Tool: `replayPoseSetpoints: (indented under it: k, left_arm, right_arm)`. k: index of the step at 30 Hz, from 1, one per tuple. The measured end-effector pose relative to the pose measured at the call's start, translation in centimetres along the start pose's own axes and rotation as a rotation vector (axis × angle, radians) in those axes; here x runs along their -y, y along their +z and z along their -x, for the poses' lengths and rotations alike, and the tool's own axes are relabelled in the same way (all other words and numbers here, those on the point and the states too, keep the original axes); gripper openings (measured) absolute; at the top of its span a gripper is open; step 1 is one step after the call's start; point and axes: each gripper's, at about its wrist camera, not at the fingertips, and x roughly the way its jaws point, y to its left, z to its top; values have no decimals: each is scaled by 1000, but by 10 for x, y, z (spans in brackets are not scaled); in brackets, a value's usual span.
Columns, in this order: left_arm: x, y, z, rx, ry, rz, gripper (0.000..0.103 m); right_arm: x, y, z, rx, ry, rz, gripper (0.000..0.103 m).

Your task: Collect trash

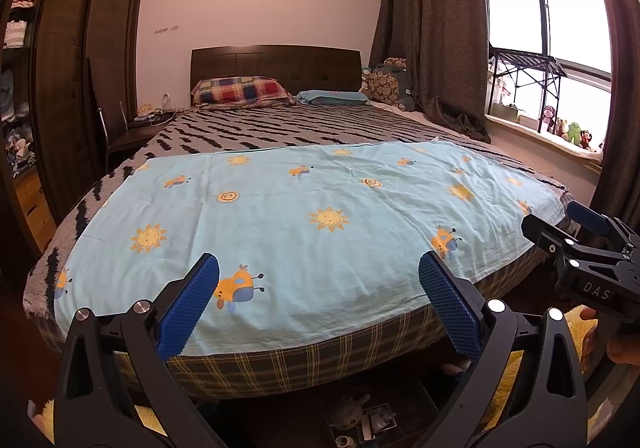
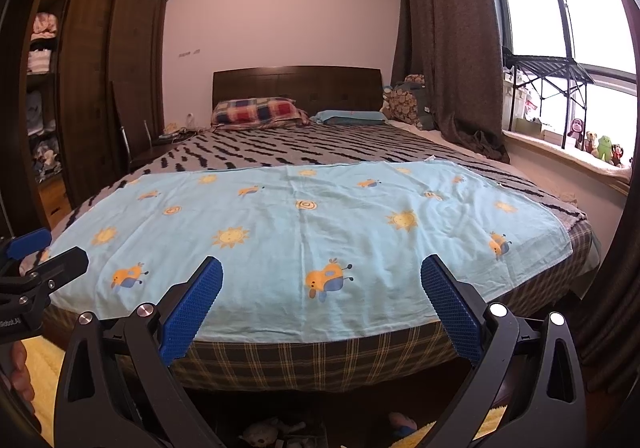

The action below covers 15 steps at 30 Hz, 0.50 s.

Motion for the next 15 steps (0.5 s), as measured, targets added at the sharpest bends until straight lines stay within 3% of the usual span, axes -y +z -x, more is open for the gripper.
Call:
replayPoseSetpoints:
  k: [15]
  left_arm:
    - [4, -2, -1, -17, 3, -3, 95]
  right_arm:
    - [2, -3, -6, -17, 3, -11, 100]
